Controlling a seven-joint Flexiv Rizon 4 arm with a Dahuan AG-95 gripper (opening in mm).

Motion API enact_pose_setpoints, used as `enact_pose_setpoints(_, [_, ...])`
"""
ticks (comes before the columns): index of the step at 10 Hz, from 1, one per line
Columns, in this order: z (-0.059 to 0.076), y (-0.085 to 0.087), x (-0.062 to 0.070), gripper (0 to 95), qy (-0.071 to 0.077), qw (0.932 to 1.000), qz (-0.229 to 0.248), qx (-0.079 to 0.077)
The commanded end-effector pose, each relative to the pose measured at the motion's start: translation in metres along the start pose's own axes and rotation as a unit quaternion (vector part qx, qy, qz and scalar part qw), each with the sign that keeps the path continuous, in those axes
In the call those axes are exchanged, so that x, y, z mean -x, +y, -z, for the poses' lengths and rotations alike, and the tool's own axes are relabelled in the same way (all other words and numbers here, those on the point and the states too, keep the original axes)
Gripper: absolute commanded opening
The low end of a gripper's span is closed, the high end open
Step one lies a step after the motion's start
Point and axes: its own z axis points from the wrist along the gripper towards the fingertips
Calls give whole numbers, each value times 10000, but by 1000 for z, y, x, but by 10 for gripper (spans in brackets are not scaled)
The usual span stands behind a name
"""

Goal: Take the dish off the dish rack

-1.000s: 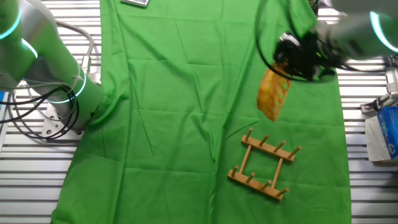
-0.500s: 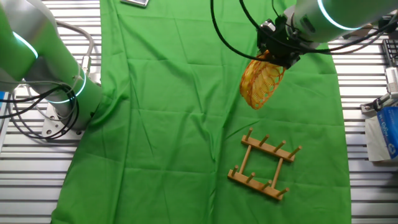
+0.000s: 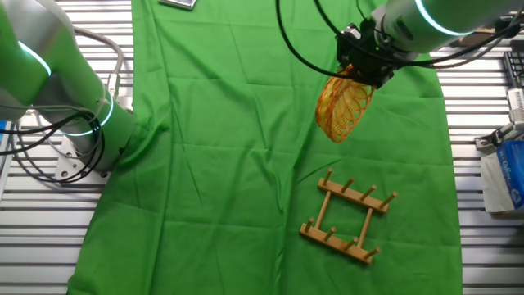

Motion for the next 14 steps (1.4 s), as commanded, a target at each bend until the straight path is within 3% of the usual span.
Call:
enact_pose_setpoints(1, [0, 0, 0, 0, 171, 9995, 207, 152])
enact_pose_setpoints(4, [-4, 3, 5, 0, 171, 9998, 130, -31])
enact_pose_setpoints(8, [-26, 18, 30, 0, 181, 9994, -58, -291])
enact_pose_setpoints(11, [-31, 8, 44, 0, 186, 9994, -44, -304])
enact_pose_setpoints(14, [-40, 1, 58, 0, 101, 9993, -82, -356])
